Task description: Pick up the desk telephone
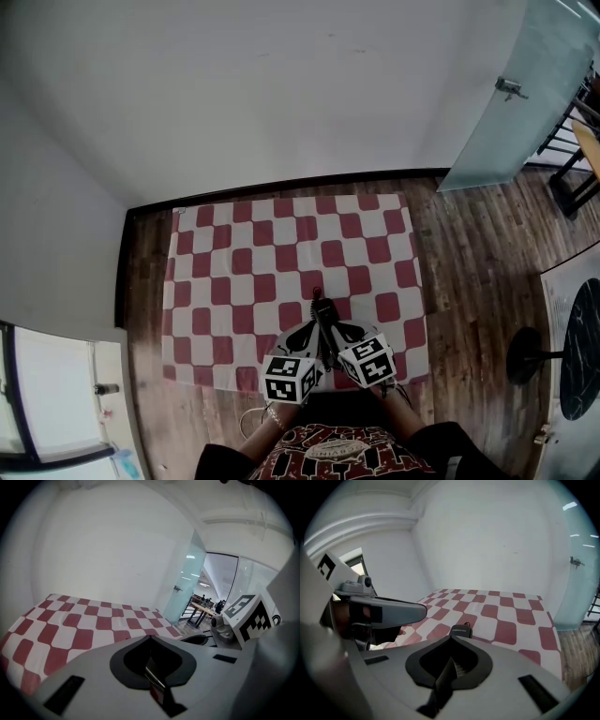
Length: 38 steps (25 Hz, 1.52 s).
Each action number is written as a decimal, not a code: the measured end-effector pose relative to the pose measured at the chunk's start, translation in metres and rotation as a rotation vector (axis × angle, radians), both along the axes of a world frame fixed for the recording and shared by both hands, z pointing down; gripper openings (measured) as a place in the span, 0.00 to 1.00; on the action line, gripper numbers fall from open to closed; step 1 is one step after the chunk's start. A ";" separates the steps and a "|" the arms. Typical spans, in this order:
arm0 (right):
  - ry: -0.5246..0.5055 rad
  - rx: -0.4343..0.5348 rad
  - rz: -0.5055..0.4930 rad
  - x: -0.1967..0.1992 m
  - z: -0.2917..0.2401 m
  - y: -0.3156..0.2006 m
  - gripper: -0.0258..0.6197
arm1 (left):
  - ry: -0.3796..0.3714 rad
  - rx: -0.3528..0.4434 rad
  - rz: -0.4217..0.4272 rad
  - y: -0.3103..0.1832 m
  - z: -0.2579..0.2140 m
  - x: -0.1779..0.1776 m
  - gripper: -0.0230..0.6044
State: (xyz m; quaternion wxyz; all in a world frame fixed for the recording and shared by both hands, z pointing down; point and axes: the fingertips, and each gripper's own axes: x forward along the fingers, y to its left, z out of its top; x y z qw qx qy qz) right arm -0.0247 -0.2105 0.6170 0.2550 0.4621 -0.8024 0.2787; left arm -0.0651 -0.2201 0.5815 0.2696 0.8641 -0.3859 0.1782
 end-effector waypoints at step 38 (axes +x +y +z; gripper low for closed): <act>0.107 -0.004 0.048 -0.012 0.019 0.000 0.40 | 0.037 -0.053 0.071 0.005 0.011 -0.016 0.05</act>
